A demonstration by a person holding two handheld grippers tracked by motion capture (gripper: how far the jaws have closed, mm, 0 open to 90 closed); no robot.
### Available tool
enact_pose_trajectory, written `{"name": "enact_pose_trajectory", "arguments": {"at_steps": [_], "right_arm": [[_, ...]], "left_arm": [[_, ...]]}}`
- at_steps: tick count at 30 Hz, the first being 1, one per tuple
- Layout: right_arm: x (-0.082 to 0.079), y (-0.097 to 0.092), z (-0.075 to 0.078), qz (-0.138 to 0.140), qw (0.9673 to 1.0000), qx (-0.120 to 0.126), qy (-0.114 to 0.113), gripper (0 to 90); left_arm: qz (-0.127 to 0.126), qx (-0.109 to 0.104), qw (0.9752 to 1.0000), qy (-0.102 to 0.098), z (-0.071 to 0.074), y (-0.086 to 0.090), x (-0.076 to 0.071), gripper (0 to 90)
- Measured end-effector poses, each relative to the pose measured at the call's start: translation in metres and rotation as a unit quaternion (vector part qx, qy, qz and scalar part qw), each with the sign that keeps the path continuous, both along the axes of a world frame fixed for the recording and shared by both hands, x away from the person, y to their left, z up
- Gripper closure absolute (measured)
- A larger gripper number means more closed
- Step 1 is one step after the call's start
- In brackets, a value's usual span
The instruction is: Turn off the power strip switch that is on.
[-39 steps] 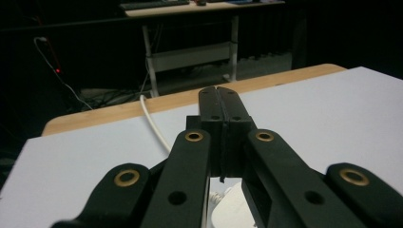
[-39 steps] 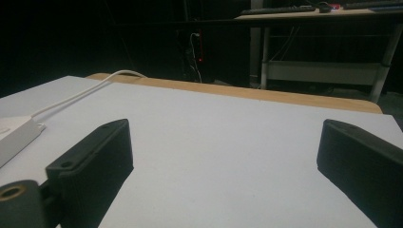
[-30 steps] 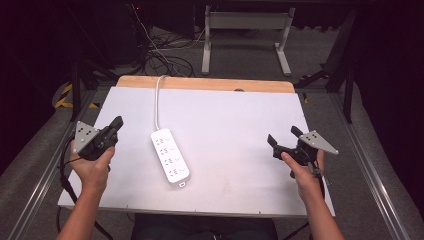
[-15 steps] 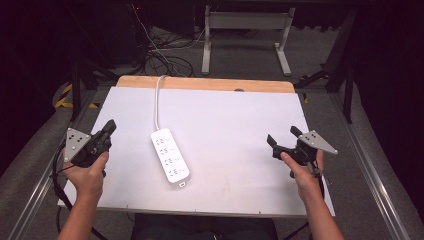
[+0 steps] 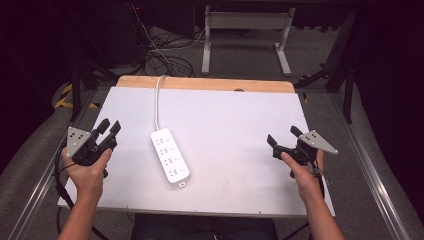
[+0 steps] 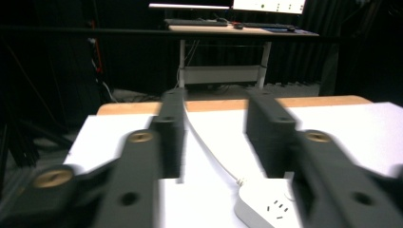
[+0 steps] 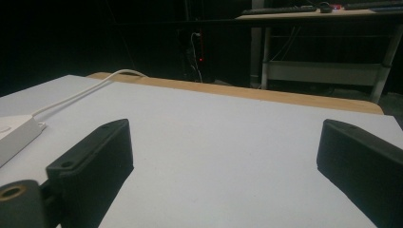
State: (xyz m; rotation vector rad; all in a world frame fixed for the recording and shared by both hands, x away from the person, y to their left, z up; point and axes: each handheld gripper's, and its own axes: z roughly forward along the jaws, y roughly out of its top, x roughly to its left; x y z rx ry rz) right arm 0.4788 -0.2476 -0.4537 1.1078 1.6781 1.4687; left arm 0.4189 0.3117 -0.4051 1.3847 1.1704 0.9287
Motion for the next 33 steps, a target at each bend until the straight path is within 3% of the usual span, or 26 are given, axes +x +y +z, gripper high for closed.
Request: {"name": "enact_pose_trajectory", "arguments": {"at_steps": [1, 2, 5, 10, 16, 33], "right_arm": [[-0.0001, -0.0001, 0.0001, 0.000, 1.0000, 0.000, 0.000, 5.4], [-0.0001, -0.0001, 0.0001, 0.000, 1.0000, 0.000, 0.000, 5.4], [-0.0003, -0.0001, 0.0002, 0.000, 1.0000, -0.001, 0.000, 5.4], [-0.0005, -0.0004, 0.0004, -0.001, 1.0000, 0.001, 0.000, 5.4], [-0.0006, -0.0008, 0.0006, -0.002, 1.0000, 0.000, -0.001, 5.4], [-0.0014, -0.0008, 0.0010, -0.001, 1.0000, 0.003, -0.002, 5.4]], "left_arm": [[0.001, 0.002, 1.0000, 0.003, -0.0002, -0.0003, 0.0005, 34.3], [-0.001, 0.004, 1.0000, 0.005, -0.0005, -0.0006, 0.0011, 34.3], [0.005, 0.013, 0.9999, 0.006, -0.0011, -0.0005, 0.0014, 19.1], [0.015, 0.020, 0.9996, 0.010, -0.0020, 0.0017, 0.0013, 10.5], [0.031, 0.020, 0.9992, 0.013, -0.0024, 0.0038, 0.0012, 2.4], [0.020, 0.028, 0.9993, 0.012, -0.0048, 0.0028, 0.0020, 3.1]]}}
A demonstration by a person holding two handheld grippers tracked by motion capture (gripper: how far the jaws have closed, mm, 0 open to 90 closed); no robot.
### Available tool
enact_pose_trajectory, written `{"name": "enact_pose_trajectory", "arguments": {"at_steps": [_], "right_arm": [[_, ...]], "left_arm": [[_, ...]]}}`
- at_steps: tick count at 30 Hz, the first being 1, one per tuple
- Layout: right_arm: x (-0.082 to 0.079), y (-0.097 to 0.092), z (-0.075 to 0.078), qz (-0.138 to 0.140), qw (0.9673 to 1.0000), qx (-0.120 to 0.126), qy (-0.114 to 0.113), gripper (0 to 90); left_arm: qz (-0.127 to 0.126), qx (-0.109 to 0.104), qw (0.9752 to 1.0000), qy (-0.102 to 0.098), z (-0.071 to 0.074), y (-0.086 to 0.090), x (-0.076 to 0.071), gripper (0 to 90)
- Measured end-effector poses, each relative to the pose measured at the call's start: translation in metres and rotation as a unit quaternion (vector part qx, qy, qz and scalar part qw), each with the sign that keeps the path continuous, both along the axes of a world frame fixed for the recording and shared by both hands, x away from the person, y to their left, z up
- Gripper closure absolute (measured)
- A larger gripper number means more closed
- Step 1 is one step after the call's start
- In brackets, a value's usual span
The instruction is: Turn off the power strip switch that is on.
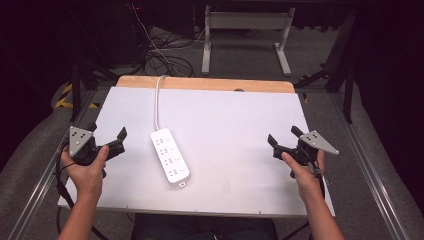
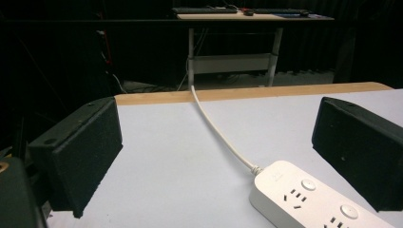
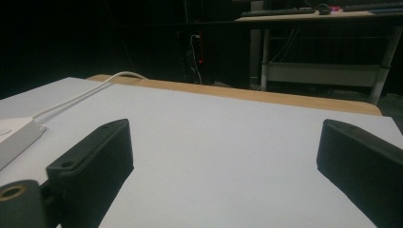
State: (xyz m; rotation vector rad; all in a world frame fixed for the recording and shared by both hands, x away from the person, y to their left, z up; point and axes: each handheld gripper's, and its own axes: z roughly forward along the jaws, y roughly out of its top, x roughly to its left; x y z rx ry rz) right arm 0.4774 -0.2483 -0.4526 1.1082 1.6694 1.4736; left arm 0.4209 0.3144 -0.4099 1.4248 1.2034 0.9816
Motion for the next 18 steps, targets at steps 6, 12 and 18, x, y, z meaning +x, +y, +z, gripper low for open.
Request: {"name": "enact_pose_trajectory", "arguments": {"at_steps": [6, 12, 18], "right_arm": [[-0.0008, -0.0008, 0.0001, -0.001, 1.0000, -0.001, 0.001, 5.3], [-0.0051, -0.0016, 0.0028, -0.007, 1.0000, 0.004, -0.004, 5.4], [-0.0056, -0.0001, 0.0028, -0.006, 1.0000, 0.003, -0.003, 5.4]], "left_arm": [[0.004, -0.001, 1.0000, -0.002, -0.0009, -0.0012, 0.0004, 2.0], [-0.002, 0.012, 0.9999, -0.002, -0.0029, -0.0029, -0.0010, 2.8], [0.001, 0.008, 1.0000, -0.001, -0.0044, 0.0011, -0.0001, 3.1]]}}
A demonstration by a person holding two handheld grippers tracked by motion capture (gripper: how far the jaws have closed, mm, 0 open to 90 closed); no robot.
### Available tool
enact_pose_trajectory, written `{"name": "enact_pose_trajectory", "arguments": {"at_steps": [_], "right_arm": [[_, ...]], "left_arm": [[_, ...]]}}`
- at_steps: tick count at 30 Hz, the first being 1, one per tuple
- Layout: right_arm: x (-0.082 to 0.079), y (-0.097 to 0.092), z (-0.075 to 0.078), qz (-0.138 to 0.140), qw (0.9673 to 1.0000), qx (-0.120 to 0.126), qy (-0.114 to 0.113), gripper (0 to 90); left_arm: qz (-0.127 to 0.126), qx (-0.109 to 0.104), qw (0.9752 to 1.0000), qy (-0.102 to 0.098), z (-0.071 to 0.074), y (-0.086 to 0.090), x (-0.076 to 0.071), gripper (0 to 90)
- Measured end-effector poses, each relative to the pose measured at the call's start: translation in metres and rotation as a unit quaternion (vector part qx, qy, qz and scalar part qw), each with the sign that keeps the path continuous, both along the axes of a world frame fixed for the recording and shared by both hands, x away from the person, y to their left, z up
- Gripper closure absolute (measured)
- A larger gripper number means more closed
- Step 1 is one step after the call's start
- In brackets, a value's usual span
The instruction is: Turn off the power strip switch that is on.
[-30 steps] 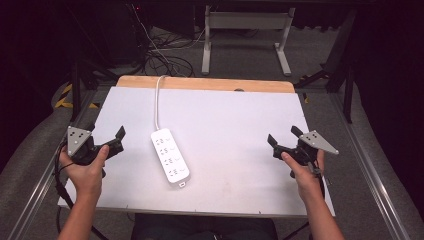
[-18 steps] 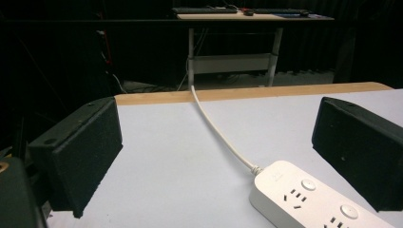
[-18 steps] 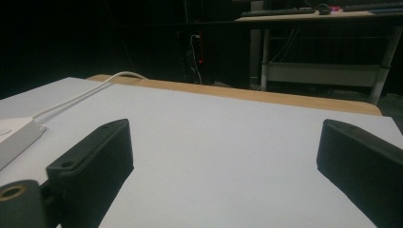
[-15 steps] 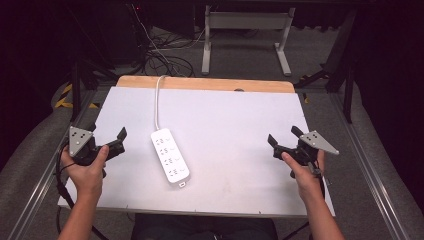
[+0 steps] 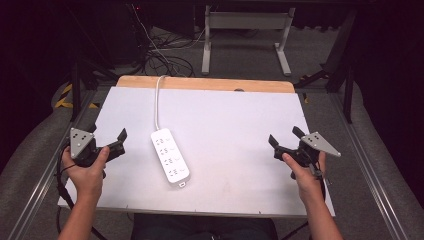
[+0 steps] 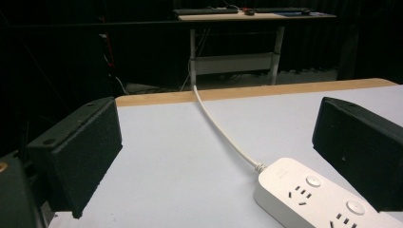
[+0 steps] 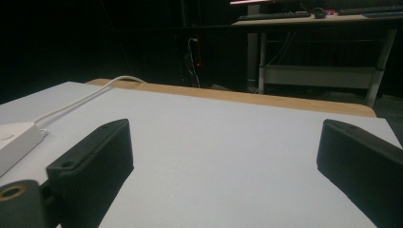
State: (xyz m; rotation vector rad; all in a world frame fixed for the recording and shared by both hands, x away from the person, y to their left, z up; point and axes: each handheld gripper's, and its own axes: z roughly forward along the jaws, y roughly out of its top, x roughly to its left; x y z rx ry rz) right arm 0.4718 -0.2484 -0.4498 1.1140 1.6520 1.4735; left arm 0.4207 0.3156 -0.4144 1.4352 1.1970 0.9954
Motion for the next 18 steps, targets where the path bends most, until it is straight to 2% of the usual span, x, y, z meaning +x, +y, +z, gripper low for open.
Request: {"name": "enact_pose_trajectory", "arguments": {"at_steps": [18], "right_arm": [[-0.0001, -0.0010, -0.0006, 0.000, 1.0000, -0.002, 0.002, 5.4]], "left_arm": [[-0.008, -0.001, 1.0000, 0.003, -0.0010, -0.0007, 0.0016, 2.8]]}}
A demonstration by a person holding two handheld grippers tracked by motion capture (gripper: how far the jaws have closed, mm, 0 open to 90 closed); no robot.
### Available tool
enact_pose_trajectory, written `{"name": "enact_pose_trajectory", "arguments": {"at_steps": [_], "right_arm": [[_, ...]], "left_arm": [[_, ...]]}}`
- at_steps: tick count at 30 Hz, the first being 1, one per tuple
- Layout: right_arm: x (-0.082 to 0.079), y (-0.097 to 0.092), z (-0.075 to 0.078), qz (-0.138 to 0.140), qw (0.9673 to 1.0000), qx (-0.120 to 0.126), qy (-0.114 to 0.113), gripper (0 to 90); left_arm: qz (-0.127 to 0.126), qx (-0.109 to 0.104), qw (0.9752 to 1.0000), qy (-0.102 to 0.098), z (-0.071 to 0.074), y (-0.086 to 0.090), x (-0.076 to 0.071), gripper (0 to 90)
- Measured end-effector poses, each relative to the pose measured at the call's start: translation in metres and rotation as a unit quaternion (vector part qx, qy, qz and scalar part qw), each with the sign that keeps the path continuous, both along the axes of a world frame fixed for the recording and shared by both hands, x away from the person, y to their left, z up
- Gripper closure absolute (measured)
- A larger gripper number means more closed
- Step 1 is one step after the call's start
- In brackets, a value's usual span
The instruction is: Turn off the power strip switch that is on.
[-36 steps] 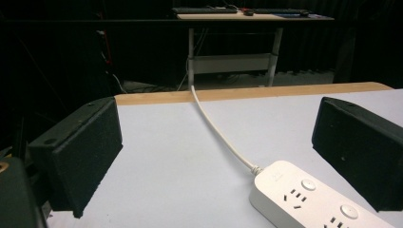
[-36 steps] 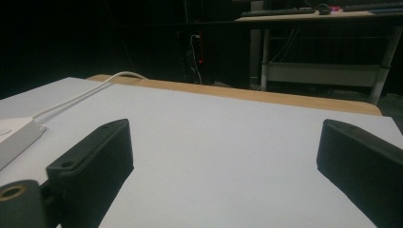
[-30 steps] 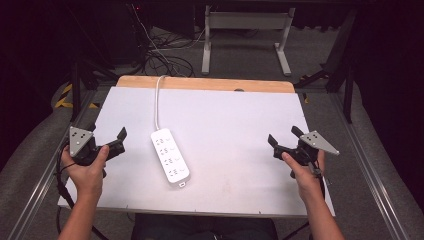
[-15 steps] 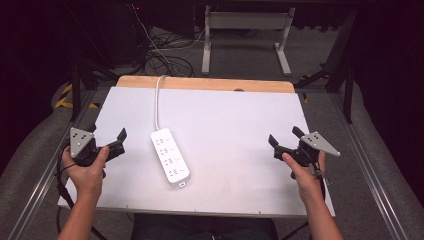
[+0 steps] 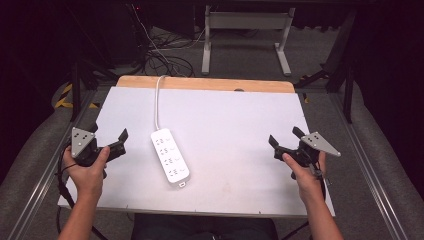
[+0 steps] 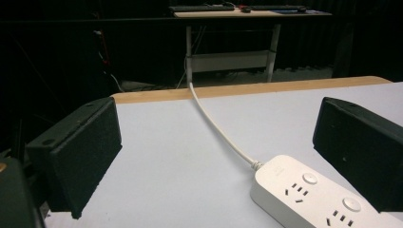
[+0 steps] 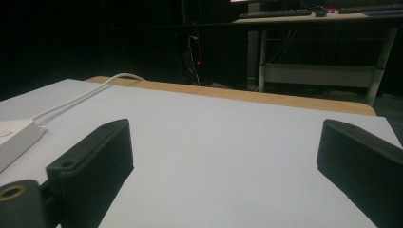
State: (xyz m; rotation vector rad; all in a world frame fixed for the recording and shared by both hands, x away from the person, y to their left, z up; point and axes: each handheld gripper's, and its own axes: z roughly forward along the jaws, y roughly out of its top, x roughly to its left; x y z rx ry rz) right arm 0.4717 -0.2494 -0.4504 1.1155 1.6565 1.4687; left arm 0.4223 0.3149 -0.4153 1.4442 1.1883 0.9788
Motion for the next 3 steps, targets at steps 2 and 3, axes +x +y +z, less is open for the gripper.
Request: {"name": "enact_pose_trajectory", "arguments": {"at_steps": [2, 3], "right_arm": [[0.0008, -0.0001, -0.0004, 0.000, 1.0000, 0.000, -0.001, 5.4], [0.0016, -0.0002, -0.0007, 0.001, 1.0000, -0.001, 0.001, 5.4]], "left_arm": [[0.001, -0.003, 1.0000, 0.000, 0.0001, 0.0006, 0.0006, 2.7], [0.001, -0.003, 1.0000, 0.000, -0.0004, 0.0008, 0.0012, 2.7]]}}
